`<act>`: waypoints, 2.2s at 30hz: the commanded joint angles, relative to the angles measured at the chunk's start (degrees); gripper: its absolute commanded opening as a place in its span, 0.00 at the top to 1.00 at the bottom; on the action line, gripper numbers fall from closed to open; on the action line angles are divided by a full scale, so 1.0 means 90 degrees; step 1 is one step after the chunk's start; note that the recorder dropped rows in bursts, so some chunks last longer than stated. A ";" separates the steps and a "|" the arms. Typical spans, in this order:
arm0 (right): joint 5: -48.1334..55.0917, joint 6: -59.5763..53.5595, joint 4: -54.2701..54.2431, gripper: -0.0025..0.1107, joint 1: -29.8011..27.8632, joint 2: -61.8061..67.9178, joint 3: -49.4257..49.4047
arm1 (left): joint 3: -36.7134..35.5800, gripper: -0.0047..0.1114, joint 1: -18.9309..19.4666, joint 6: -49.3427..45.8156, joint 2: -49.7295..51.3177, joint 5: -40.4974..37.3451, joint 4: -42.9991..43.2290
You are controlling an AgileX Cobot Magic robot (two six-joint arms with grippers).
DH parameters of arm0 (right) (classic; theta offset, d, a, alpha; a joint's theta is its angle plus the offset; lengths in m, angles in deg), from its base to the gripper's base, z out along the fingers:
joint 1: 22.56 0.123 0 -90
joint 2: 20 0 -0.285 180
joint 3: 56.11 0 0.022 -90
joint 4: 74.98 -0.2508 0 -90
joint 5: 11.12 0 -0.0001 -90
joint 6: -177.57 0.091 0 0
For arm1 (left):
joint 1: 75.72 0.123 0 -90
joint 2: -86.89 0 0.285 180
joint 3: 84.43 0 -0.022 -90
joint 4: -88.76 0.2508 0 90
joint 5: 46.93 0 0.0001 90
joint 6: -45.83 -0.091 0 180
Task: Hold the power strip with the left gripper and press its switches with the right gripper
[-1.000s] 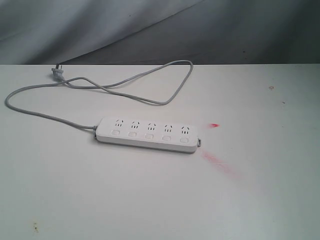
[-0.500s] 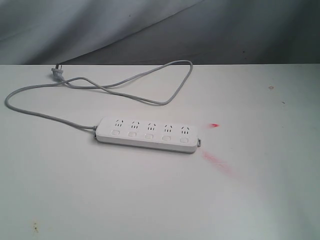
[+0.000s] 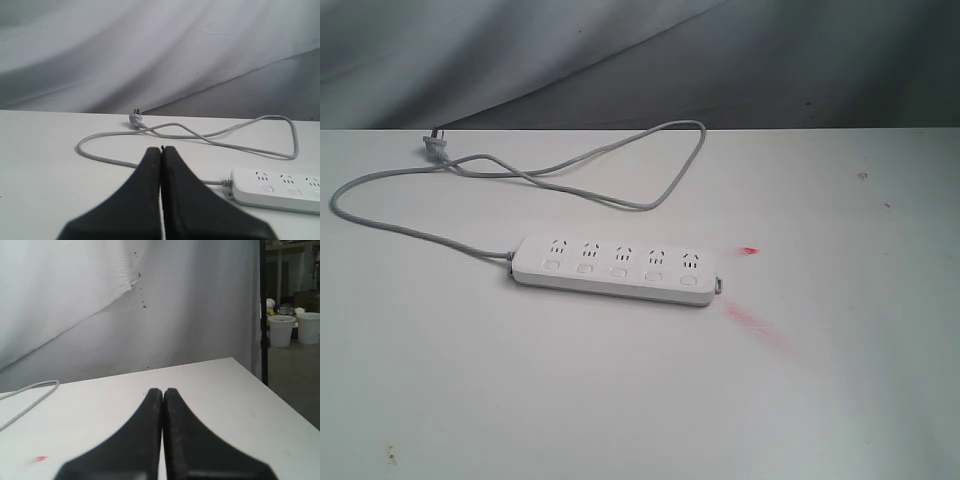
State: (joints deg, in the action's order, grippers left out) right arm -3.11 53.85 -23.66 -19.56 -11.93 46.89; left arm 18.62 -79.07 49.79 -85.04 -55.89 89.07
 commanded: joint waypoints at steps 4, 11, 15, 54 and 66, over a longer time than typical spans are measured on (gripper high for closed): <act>-0.0100 -0.6944 -0.5813 0.98 -0.0025 -0.0031 -0.0023 | -0.0030 0.96 0.0014 0.0019 -0.0032 0.0014 0.0026; -0.0152 -0.7037 -0.6171 0.98 -0.0025 -0.0031 -0.0023 | -0.0030 0.96 0.0014 0.0019 -0.0032 0.0014 0.0026; -0.0152 -0.6380 -0.5827 0.98 -0.0025 -0.0031 -0.0023 | -0.0030 0.96 0.0014 0.0019 -0.0032 0.0014 0.0026; -0.0152 -0.6366 -0.5946 0.98 -0.0244 -0.0031 -0.0023 | -0.0030 0.96 0.0014 0.0019 -0.0032 0.0014 0.0026; -0.0152 -0.6366 -0.5946 0.98 0.0112 -0.0031 -0.0023 | -0.0030 0.96 0.0014 0.0019 -0.0032 0.0014 0.0026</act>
State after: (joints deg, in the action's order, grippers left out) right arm -3.94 -3.59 -77.27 -18.95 -11.93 46.89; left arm 18.62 -79.07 49.79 -85.04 -55.89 89.07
